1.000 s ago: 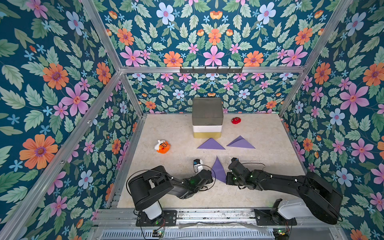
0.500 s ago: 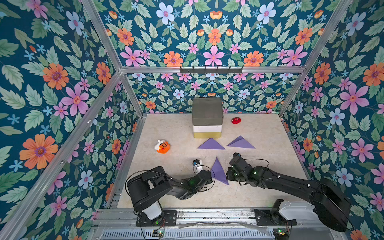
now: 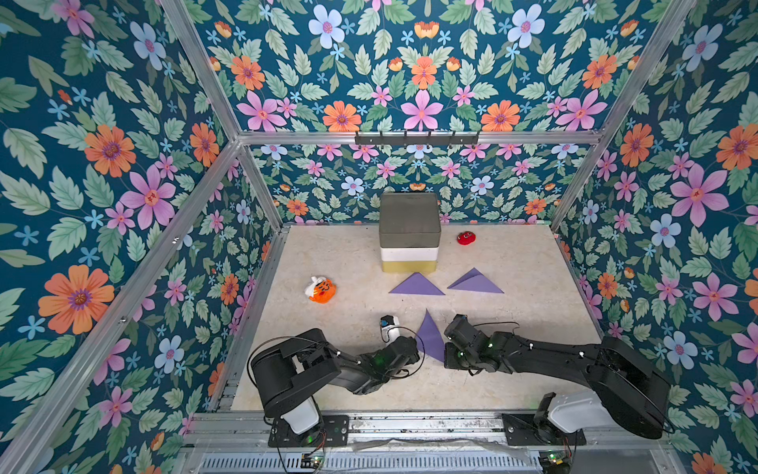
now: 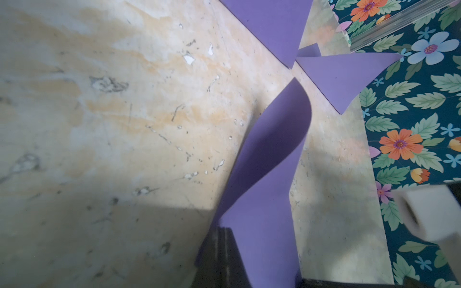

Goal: Fold the square paper diagonally
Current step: Fold the paper at the center of the board.

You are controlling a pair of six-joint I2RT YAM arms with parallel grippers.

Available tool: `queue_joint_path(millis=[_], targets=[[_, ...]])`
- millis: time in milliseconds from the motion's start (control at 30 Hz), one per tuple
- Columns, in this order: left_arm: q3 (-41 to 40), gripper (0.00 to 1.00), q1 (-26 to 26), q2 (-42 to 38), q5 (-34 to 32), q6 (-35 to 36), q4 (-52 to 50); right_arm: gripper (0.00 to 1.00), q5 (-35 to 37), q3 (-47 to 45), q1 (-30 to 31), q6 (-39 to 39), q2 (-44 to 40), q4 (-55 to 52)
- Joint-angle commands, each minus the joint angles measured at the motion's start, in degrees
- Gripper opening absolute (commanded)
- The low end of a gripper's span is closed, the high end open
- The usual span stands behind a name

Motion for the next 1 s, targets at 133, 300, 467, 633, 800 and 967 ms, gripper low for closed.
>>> queue_joint_path(millis=[133,300,467,633,800,967], targets=[[-1.58,0.00,-0.02,1.63,2.89,0.15,-23.00,0.00,2.13,-2.04,0.10,1.11,0.43,-5.00],[-2.05,0.00,0.01,1.62,2.68,-0.05,-23.00,0.00,3.13,-3.46,0.07,1.80,-1.07,-6.70],[-2.17,0.00,0.01,1.37,2.63,-0.14,-23.00,0.00,3.86,-3.34,0.08,2.08,-4.32,-8.56],[-2.14,0.00,-0.01,1.12,2.63,0.13,-23.00,0.00,5.05,0.40,0.10,0.95,-7.45,-11.65],[-2.01,0.00,-0.10,0.93,2.48,0.25,-23.00,0.00,4.04,3.78,0.10,0.29,-9.50,-10.33],[-1.69,0.00,-0.14,1.02,2.63,0.47,-23.12,0.00,2.53,5.05,0.09,-0.13,-7.68,-6.88]])
